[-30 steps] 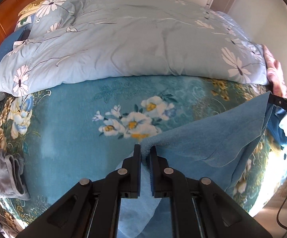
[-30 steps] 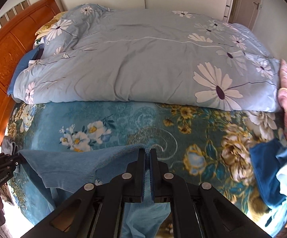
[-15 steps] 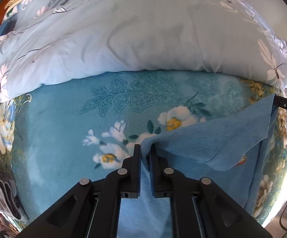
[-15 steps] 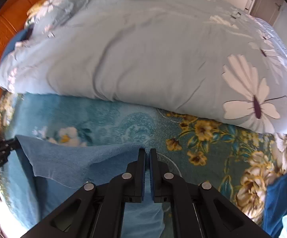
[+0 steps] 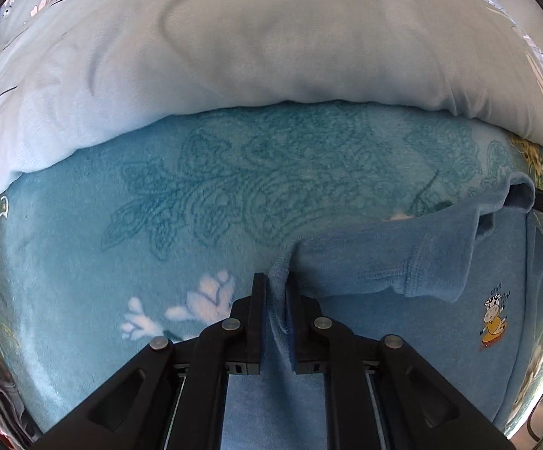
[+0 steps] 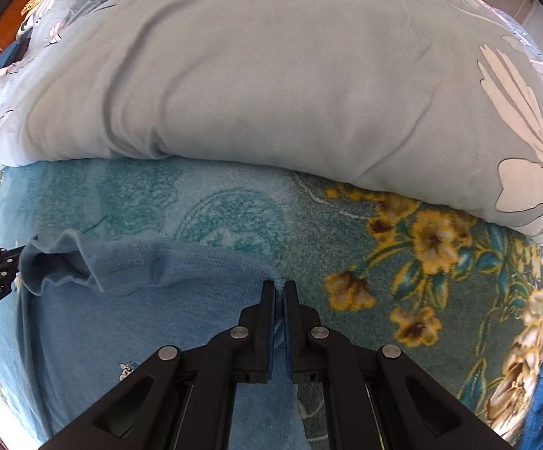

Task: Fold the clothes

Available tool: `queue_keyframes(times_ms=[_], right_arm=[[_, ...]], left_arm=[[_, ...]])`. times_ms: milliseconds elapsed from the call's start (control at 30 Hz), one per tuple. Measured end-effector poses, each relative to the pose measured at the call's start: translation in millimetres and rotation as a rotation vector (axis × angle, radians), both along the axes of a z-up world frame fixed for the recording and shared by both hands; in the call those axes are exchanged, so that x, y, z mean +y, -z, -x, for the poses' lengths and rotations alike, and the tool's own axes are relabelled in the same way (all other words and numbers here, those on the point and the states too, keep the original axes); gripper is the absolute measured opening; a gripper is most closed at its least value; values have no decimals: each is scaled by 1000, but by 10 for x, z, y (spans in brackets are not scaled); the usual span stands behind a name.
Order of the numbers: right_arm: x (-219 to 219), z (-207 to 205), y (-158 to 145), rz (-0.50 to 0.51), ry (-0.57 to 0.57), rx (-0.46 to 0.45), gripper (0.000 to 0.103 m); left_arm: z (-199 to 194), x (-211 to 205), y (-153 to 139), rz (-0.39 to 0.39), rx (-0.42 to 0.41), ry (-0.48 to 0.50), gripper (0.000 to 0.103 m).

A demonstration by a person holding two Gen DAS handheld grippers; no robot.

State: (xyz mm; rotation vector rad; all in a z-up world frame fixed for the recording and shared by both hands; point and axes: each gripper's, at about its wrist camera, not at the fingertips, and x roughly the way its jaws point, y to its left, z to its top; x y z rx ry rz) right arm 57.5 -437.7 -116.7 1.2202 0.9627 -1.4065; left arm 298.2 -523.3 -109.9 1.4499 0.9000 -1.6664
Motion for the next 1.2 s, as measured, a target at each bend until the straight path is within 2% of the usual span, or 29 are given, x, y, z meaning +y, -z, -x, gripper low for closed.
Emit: queue_keyframes(times_ms=[167, 233, 300, 333, 367, 433, 533, 600, 733, 833, 900, 967, 1067, 1200], right_arm=[[18, 13, -14, 11, 16, -1, 8], [70, 34, -116, 30, 31, -7, 10], [170, 50, -277, 68, 52, -5, 26], [268, 54, -385, 94, 64, -3, 40], [395, 52, -490, 119, 80, 2, 44], [696, -1, -625, 138, 97, -6, 44], [1242, -209, -660, 109, 90, -58, 44], [1597, -395, -567, 55, 71, -103, 44], [2153, -682, -226, -77, 63, -111, 44], [2306, -683, -74, -120, 105, -127, 43], [2350, -685, -68, -121, 111, -141, 38], [2369, -684, -104, -110, 108, -161, 16], [2406, -594, -181, -96, 148, -241, 9], [2459, -415, -417, -65, 151, -207, 9]], left_arm=[[-26, 28, -92, -5, 15, 17, 11], [-60, 101, -235, 33, 18, 25, 16], [-98, 183, -390, 79, 20, 33, 33], [-138, 241, -474, 100, 29, 27, 36], [-186, 306, -561, 122, 41, 15, 39], [-294, 456, -696, 153, 54, -26, 44], [-462, 722, -824, 175, 61, -119, 49], [-558, 931, -813, 151, 60, -183, 52], [-787, 1381, -749, 75, 54, -286, 52], [-884, 1603, -687, 17, 47, -314, 52], [-892, 1681, -660, -2, 35, -306, 52], [-877, 1703, -668, -4, 28, -297, 52], [-838, 1702, -720, -1, 40, -296, 52], [-778, 1709, -804, 13, 54, -289, 52]])
